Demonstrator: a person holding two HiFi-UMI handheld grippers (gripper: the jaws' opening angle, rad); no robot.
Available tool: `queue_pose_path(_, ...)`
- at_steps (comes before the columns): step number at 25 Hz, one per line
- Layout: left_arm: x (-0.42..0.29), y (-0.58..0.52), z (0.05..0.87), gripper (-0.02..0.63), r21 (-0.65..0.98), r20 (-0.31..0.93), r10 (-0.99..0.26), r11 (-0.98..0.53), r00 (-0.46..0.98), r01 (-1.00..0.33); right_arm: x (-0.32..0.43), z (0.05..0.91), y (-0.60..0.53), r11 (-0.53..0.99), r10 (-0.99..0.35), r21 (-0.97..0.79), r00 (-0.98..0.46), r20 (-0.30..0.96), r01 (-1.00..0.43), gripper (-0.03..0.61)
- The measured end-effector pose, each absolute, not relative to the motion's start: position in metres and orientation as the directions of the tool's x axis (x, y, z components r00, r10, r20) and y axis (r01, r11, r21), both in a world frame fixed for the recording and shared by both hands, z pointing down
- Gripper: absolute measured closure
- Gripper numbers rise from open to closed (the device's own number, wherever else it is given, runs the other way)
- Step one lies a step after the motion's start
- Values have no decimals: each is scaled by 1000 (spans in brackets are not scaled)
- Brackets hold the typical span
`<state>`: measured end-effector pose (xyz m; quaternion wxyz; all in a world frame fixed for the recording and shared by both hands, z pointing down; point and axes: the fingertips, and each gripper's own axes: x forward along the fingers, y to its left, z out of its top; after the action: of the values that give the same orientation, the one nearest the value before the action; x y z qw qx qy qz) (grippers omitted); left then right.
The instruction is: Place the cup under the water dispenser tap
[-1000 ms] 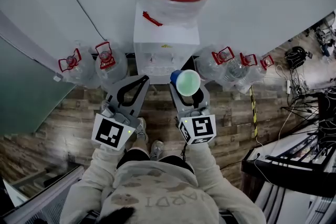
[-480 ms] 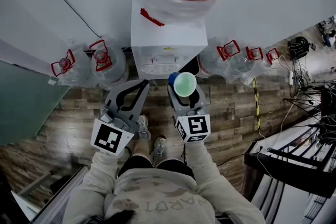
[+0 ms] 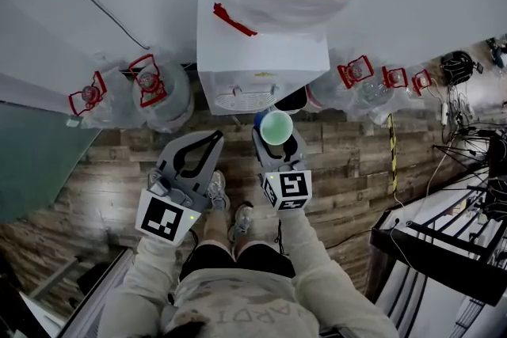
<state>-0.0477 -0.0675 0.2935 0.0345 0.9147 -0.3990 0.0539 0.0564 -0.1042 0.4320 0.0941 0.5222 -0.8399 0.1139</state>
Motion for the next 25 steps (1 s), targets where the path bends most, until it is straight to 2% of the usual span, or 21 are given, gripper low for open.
queue_pose_path(10,-55,-79,349,609,-4,198,-679,-722,707,-692,39,517,-129,426,-834,-85,-428,349,-901,313)
queue_pose_path(25,-56,-90,414,609,39,223,-664,-725,714,-687,56,621,-164,362,-829,-64,-353,433,-930,314)
